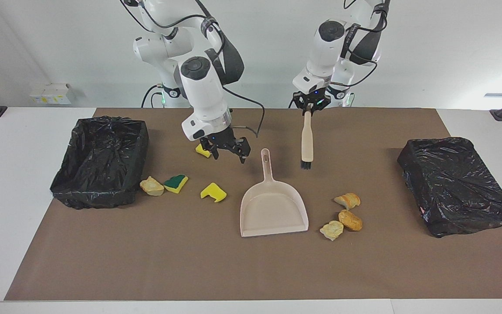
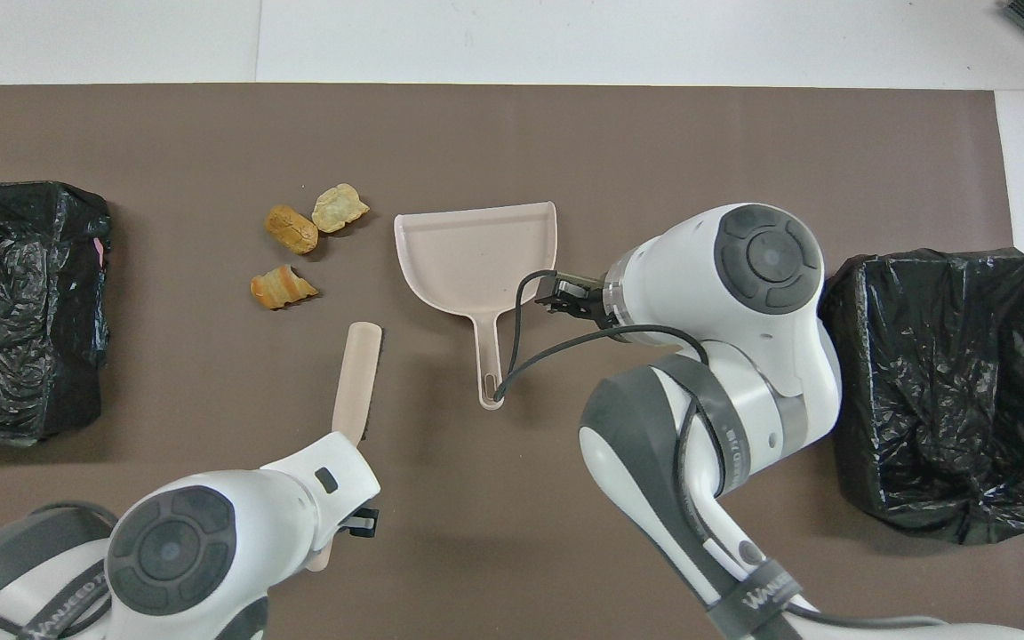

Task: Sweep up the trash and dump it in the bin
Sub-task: 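Grasp the pink brush with the left gripper and lift it, then slide the dustpan toward the bread crusts with the right gripper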

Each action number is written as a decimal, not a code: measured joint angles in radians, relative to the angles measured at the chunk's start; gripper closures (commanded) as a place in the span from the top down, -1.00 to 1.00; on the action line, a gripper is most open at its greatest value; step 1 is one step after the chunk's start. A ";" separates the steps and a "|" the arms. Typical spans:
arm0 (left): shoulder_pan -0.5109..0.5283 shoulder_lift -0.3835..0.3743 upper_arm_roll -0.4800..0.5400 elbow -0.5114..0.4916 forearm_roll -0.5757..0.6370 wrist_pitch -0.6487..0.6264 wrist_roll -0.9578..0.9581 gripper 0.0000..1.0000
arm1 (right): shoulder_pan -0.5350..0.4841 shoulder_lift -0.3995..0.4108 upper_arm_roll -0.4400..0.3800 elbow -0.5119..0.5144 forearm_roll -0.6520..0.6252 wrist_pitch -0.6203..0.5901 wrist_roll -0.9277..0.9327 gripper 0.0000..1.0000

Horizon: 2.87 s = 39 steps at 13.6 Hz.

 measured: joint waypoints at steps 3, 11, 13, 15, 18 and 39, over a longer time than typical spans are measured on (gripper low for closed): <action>0.204 0.025 0.002 0.000 0.008 0.032 0.230 -1.00 | 0.091 0.036 0.000 -0.001 -0.029 0.001 0.097 1.00; 0.457 0.147 0.003 0.053 0.009 0.137 0.532 -1.00 | 0.217 0.165 -0.005 0.004 -0.168 0.050 0.265 0.91; 0.463 0.163 0.002 0.057 0.009 0.144 0.538 -1.00 | 0.214 0.166 -0.010 0.015 -0.172 0.075 0.265 0.57; 0.463 0.167 0.000 0.060 0.009 0.144 0.538 -1.00 | 0.214 0.166 -0.011 0.020 -0.175 0.079 0.265 0.41; 0.463 0.167 -0.001 0.063 0.009 0.145 0.538 -1.00 | 0.213 0.168 -0.011 0.027 -0.177 0.079 0.265 0.42; 0.497 0.285 -0.003 0.216 0.010 0.141 0.572 -1.00 | -0.032 0.062 -0.014 0.060 -0.019 -0.063 -0.745 -1.00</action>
